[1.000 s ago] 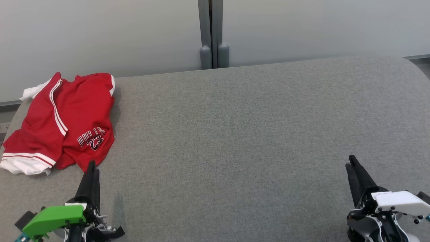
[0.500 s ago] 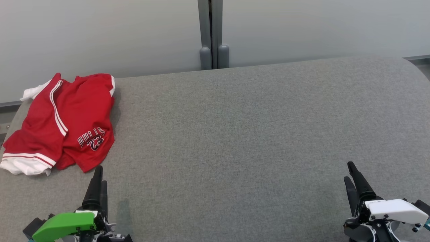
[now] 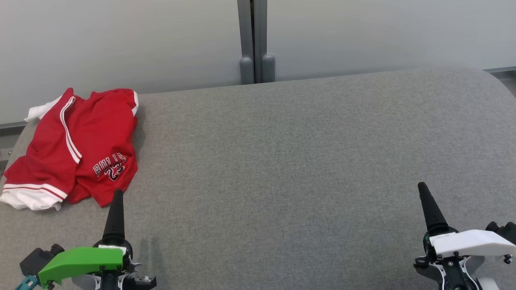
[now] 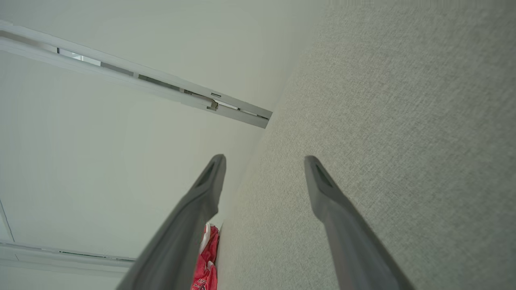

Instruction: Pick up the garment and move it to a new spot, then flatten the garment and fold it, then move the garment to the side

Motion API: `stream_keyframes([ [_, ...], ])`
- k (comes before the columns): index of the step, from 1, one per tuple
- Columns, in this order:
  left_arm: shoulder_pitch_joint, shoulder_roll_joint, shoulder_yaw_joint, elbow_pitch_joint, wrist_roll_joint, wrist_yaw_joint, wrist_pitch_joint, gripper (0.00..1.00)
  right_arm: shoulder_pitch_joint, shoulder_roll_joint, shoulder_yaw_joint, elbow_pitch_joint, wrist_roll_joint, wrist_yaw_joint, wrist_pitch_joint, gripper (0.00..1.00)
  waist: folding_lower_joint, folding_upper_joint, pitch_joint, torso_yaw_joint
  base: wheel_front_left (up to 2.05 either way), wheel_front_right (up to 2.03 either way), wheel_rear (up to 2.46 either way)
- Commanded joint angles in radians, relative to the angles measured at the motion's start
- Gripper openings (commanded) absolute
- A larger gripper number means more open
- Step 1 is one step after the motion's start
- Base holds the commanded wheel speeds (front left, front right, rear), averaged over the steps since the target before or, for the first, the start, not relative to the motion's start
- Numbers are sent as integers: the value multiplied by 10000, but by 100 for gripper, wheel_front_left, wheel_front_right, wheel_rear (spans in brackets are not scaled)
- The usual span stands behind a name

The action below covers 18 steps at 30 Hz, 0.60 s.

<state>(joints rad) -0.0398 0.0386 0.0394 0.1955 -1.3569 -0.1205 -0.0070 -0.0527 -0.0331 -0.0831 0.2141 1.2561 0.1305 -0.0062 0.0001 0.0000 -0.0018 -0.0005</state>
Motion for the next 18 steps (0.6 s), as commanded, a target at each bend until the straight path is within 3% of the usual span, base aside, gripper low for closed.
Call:
stream_keyframes([
  [1, -81, 58, -19, -295, 444, 79, -111, 100, -53, -92, 5, -263, -442, 1, -114, 100, -1, 0, -2, 0, 0, 0, 0],
  [18, 179, 83, -305, -878, 3761, 530, -718, 100, 107, -117, 352, -843, -4085, 2, -724, 100, -1, 0, -30, 19, 0, 0, 0],
])
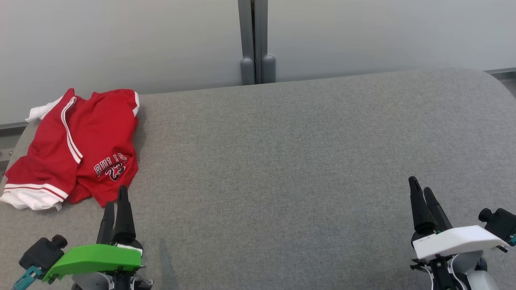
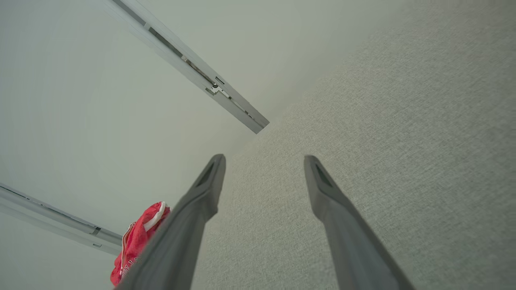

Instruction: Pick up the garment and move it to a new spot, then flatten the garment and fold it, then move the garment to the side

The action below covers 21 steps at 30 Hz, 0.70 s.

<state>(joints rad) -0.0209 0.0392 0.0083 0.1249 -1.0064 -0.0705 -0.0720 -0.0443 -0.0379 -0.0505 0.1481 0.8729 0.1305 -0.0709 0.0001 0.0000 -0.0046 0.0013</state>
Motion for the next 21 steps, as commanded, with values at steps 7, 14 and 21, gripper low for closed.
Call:
stream_keyframes([
  [7, 175, 85, -111, -122, 1424, 77, -293, 100, 103, -78, 236, -118, -1601, 2, -308, 100, -1, 0, -22, 7, 0, 0, 0],
  [14, 287, 93, -374, 69, 2353, 48, -491, 100, 185, -88, 313, -106, -2497, 2, -506, 100, -1, 0, -60, 14, 0, 0, 0],
  [21, 380, 99, -503, 215, 3076, 4, -691, 100, 246, -97, 384, -121, -3342, 2, -701, 100, -1, 0, -80, 19, 0, 0, 0],
])
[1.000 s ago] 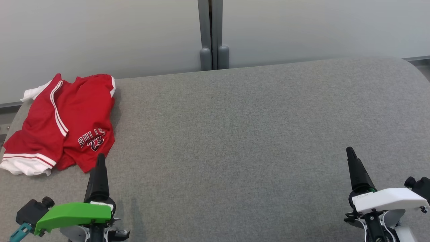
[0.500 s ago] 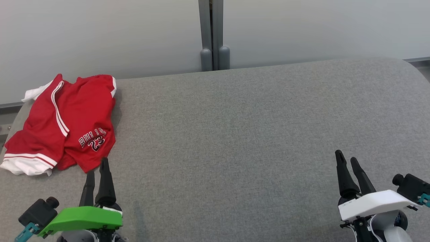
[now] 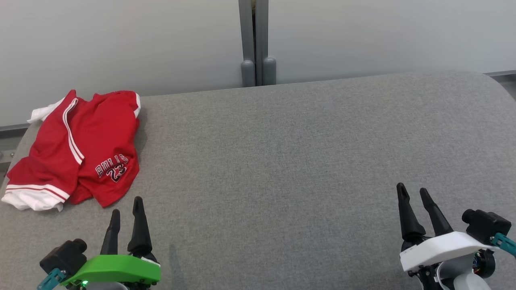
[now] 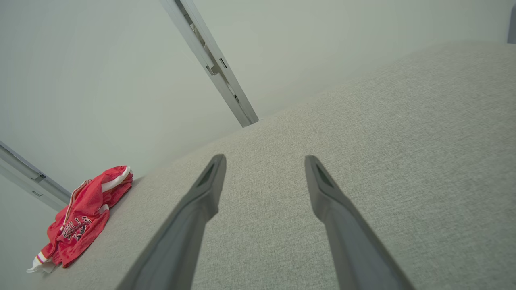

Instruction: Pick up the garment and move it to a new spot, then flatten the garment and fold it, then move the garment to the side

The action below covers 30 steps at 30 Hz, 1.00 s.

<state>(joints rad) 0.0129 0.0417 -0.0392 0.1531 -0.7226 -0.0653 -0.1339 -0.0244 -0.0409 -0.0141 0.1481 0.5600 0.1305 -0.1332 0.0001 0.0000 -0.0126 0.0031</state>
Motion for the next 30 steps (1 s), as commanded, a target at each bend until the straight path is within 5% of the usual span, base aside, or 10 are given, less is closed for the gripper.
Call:
stream_keyframes([
  [1, 47, 75, -38, -41, 310, -53, -101, 100, 51, -67, 27, -118, -312, 2, -105, 100, -1, 0, -2, 2, 0, 0, 0],
  [30, 238, 103, -293, 587, 2372, -122, -781, 100, 113, -93, 202, 143, -3003, 3, -793, 100, -1, 0, -12, 61, 0, 0, 0],
])
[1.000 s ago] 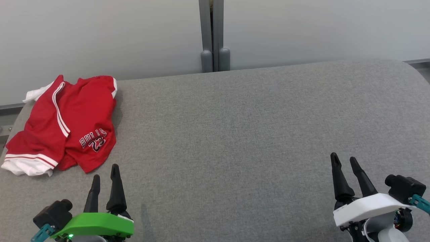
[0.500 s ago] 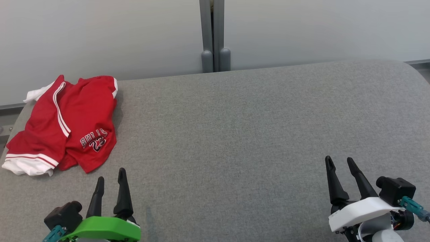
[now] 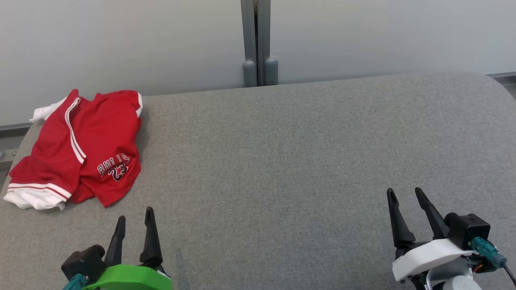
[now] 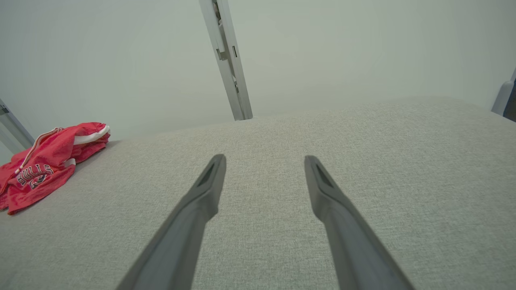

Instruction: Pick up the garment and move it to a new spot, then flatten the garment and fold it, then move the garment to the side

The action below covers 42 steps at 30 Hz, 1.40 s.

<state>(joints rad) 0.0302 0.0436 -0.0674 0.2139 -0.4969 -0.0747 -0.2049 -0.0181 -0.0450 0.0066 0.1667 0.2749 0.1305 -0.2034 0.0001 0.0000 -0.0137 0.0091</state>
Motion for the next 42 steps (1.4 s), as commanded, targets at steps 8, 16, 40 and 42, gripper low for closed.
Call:
stream_keyframes([
  [8, 108, 90, -87, 56, 601, -35, -225, 100, 55, -61, -16, -79, -783, 3, -244, 100, -1, 0, -16, 10, 0, 0, 0],
  [16, 166, 94, -145, 180, 998, -53, -385, 100, 74, -69, 32, -116, -1326, 3, -403, 100, -1, 0, -22, 6, 0, 0, 0],
  [40, 222, 98, -206, 490, 1435, -28, -600, 100, 120, -78, 54, -153, -2173, 4, -634, 100, -1, 0, -17, 24, 0, 0, 0],
  [42, 220, 98, -203, 498, 1423, -25, -600, 100, 116, -78, 47, -157, -2166, 4, -634, 100, -1, 0, -12, 24, 0, 0, 0],
])
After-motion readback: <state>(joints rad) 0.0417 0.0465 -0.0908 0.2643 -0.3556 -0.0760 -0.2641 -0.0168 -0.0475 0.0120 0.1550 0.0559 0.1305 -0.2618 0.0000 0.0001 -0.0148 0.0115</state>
